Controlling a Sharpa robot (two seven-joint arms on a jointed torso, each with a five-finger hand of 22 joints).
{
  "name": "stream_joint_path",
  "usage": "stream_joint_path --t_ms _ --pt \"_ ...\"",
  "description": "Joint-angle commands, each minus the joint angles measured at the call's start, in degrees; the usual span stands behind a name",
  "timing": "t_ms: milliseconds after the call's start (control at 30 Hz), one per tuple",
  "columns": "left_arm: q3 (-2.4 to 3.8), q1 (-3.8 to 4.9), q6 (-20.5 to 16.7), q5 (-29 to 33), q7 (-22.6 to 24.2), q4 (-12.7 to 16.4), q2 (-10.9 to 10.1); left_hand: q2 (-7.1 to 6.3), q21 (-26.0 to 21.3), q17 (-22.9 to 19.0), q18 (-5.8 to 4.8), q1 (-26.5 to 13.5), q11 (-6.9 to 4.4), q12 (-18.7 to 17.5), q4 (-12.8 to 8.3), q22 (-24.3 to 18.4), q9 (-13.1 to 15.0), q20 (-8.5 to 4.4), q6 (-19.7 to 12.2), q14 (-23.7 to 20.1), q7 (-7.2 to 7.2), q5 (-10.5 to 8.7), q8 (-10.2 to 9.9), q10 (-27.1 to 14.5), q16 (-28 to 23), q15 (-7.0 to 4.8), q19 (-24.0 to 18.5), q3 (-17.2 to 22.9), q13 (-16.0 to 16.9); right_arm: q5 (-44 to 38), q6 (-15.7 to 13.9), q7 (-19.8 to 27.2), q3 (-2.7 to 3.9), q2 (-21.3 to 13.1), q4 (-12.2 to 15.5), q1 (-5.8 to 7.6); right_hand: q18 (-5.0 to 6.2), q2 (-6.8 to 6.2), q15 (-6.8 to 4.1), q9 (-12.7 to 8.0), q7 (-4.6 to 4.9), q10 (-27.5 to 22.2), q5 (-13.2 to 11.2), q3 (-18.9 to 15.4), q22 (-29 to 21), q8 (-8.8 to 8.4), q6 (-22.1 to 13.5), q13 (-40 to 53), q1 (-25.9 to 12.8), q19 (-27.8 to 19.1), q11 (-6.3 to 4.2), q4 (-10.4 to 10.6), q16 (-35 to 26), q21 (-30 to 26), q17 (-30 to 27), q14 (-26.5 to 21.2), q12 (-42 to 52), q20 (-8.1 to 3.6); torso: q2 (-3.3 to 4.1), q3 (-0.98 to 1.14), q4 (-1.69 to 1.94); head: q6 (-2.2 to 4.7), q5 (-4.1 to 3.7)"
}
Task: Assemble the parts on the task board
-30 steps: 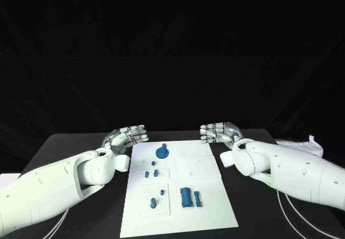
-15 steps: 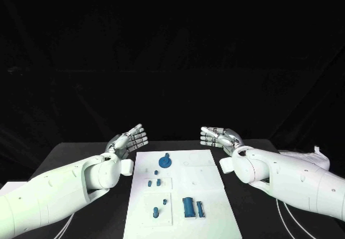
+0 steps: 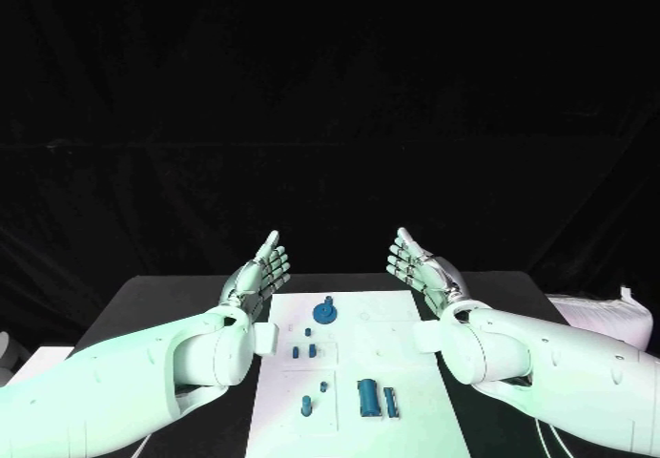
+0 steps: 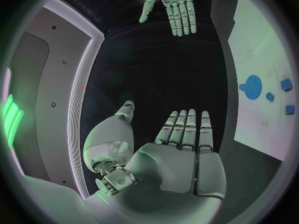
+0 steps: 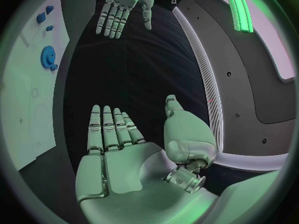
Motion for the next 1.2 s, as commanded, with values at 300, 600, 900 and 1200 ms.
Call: stream_joint_path --t_ms 300,600,900,1200 --pt "0.52 -0.76 -11.72 -5.66 4.04 3.83 -1.18 0.19 -1.1 -0.15 -5.38 -15.03 -1.24 -0.64 -0.01 -4.44 -0.17 -5.72 -11.64 -11.88 -2.98 -1.39 -0.39 -12.21 -4.01 -0.58 -9.68 -4.33 -0.13 3.4 -8.83 5.12 -0.24 -0.52 2.65 -0.12 -4.31 -0.03 -0.14 -0.17 -2.03 -12.99 -1.37 -0.1 -2.75 -0.4 -11.5 -0.16 -17.42 -13.29 -0.56 -0.45 -0.44 -0.43 -0.56 -13.96 -0.37 -2.53 -0.08 0.07 -0.03 -0.01 0.02" --pt "0.52 -0.76 -11.72 -5.66 4.04 3.83 -1.18 0.19 -1.1 -0.15 -5.38 -19.76 -1.24 -0.64 -0.01 -8.72 -0.17 -5.72 -15.3 -15.61 -2.98 -1.39 -0.39 -16.04 -4.01 -0.58 -12.74 -8.57 -0.13 3.4 -8.83 5.12 -0.24 -0.52 2.65 -0.12 -4.31 -0.03 -0.14 -0.17 -2.03 -17.12 -1.37 -0.1 -2.75 -0.4 -15.18 -0.16 -22.93 -17.52 -0.56 -0.45 -0.44 -0.43 -0.56 -18.43 -0.37 -2.53 -0.08 0.07 -0.03 -0.01 0.02" --pt "0.52 -0.76 -11.72 -5.66 4.04 3.83 -1.18 0.19 -1.1 -0.15 -5.38 -22.74 -1.24 -0.64 -0.01 -8.72 -0.17 -5.72 -17.57 -17.82 -2.98 -1.39 -0.39 -18.48 -4.01 -0.58 -14.63 -8.57 -0.13 3.4 -8.83 5.12 -0.24 -0.52 2.65 -0.12 -4.31 -0.03 -0.14 -0.17 -2.03 -19.71 -1.37 -0.1 -2.75 -0.4 -17.41 -0.16 -26.44 -20.16 -0.56 -0.45 -0.44 -0.43 -0.56 -21.24 -0.37 -2.53 -0.08 0.07 -0.03 -0.01 0.02" --pt "0.52 -0.76 -11.72 -5.66 4.04 3.83 -1.18 0.19 -1.1 -0.15 -5.38 -29.62 -1.24 -0.64 -0.01 -8.72 -0.17 -5.72 -22.92 -23.35 -2.98 -1.39 -0.39 -23.98 -4.01 -0.58 -19.24 -8.57 -0.13 3.4 -8.83 5.12 -0.24 -0.52 2.65 -0.12 -4.31 -0.03 -0.14 -0.17 -2.03 -25.63 -1.37 -0.1 -2.75 -0.4 -22.69 -0.16 -34.38 -26.2 -0.56 -0.45 -0.44 -0.43 -0.56 -27.57 -0.37 -2.53 -0.08 0.07 -0.03 -0.01 0.02"
